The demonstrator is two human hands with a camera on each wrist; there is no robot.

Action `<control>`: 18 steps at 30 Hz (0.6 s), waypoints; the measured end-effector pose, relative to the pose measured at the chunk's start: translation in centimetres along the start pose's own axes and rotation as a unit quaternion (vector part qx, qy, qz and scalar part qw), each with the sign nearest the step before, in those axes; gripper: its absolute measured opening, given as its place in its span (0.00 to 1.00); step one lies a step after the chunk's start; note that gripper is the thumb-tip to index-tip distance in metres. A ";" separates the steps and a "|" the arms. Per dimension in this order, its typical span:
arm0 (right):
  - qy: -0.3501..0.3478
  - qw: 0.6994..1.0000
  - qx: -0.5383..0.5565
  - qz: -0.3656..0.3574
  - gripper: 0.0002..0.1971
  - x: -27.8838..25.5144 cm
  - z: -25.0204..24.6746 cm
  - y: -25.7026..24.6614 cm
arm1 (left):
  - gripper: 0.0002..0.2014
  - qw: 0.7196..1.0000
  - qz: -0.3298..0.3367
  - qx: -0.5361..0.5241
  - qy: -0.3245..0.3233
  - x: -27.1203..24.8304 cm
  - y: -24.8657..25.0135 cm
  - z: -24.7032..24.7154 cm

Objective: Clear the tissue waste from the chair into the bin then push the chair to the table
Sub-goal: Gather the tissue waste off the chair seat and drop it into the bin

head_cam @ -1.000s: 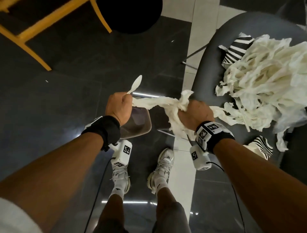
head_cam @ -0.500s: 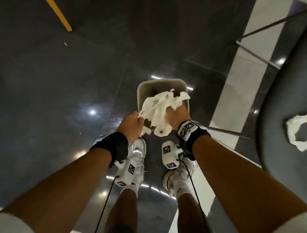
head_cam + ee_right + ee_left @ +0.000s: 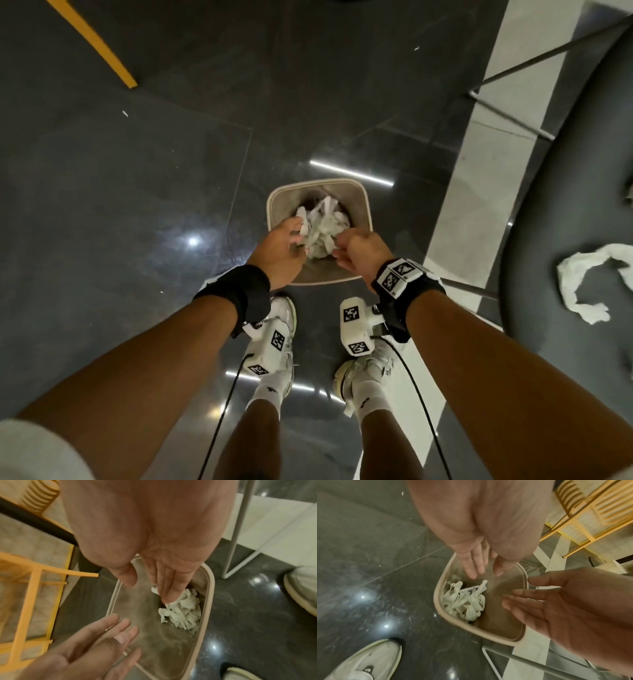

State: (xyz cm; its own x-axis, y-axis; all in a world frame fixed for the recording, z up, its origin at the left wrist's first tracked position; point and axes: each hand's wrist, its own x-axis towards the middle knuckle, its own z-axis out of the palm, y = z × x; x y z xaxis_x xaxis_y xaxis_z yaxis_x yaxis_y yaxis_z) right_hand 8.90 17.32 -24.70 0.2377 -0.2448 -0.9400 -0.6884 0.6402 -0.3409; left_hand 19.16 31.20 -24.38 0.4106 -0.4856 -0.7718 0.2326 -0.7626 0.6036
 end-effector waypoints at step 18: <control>0.163 0.955 -0.014 -0.248 0.06 -21.6 -27.5 -11.3 | 0.08 0.917 0.310 0.250 -0.009 -6.0 40.5 15.9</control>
State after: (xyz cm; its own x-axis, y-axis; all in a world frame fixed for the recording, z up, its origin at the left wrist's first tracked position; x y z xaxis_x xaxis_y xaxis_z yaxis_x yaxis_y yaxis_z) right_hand -7.30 -4.66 -0.12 0.3173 -0.7295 -0.6060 -0.5654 0.3675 -0.7384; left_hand 12.13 -3.60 1.50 0.3116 -0.8956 -0.3175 -0.4759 -0.4363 0.7636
